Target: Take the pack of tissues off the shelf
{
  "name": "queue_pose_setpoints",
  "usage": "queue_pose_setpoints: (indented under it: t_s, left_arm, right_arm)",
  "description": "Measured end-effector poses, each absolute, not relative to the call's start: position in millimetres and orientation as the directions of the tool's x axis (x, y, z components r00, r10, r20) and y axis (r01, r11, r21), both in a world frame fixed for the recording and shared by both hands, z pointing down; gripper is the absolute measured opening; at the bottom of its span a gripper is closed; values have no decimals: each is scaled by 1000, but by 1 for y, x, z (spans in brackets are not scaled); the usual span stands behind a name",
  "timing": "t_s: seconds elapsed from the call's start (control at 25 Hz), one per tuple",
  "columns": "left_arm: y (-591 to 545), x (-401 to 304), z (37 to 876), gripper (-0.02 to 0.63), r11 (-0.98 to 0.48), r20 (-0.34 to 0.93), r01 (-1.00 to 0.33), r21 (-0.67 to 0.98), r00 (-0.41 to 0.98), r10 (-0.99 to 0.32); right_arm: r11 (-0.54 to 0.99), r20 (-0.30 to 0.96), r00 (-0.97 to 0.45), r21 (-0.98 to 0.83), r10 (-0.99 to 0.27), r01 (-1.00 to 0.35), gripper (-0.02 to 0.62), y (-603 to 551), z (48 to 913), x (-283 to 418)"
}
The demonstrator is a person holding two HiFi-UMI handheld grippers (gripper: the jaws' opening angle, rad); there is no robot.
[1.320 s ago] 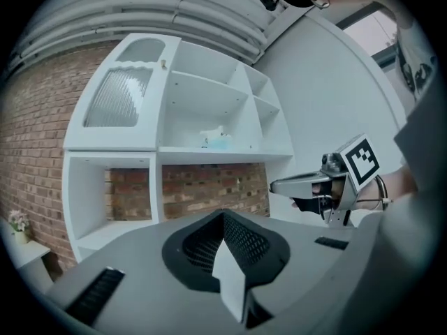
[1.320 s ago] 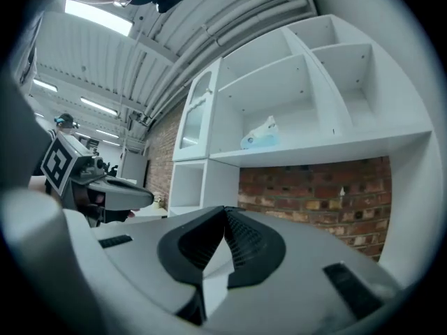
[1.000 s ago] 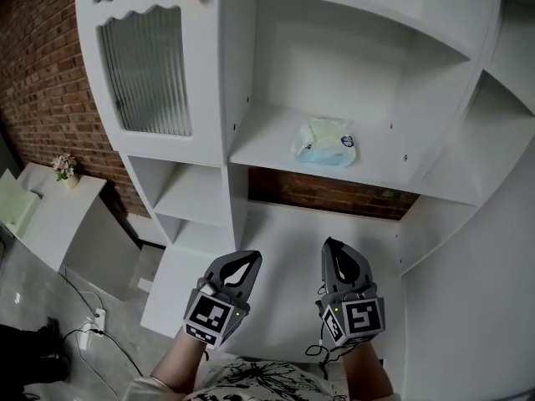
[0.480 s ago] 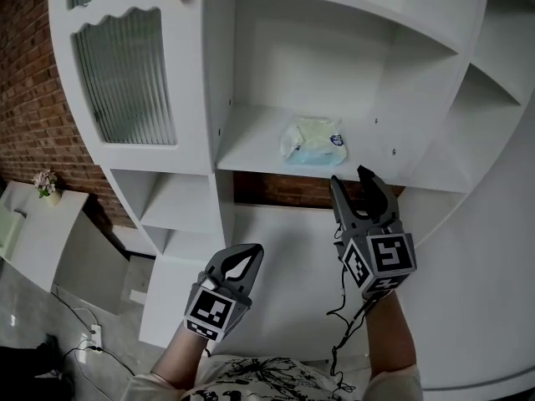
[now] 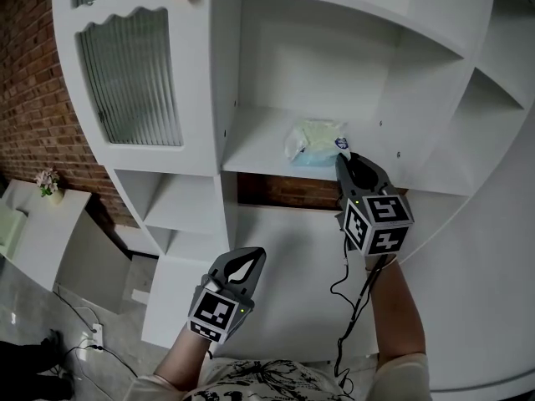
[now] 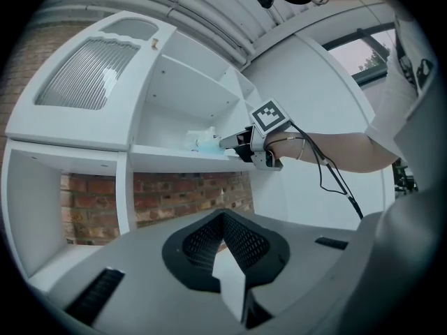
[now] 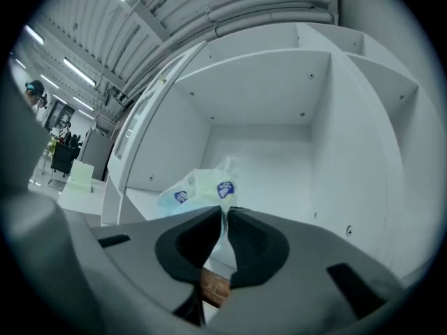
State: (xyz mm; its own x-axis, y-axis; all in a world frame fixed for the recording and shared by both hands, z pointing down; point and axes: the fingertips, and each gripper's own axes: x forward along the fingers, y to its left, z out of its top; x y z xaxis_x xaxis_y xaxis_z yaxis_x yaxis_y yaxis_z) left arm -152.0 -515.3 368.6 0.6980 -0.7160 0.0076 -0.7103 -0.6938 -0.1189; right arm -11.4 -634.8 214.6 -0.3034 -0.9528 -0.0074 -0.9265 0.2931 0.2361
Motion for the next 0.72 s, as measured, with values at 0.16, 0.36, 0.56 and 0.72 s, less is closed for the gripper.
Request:
queue_pose_setpoints:
  t_s: [0.16, 0.36, 0.56, 0.72]
  left_arm:
    - [-513, -157, 372, 15, -681, 14, -724, -111, 684, -730]
    - [-505, -159, 372, 15, -662, 11, -742, -106, 665, -747]
    - [-492, -156, 374, 15, -650, 13, -754, -100, 652, -758]
    - [-480, -151, 374, 15, -642, 7, -761, -100, 644, -765]
  right_arm:
    - [302, -13, -315, 249, -949, -920, 23, -631, 213, -15]
    - [305, -61, -328, 248, -943, -920, 14, -608, 206, -15]
    - [321, -113, -358, 257, -927, -912, 14, -568, 203, -12]
    - [333, -143, -379, 266, -914, -905, 14, -536, 211, -7]
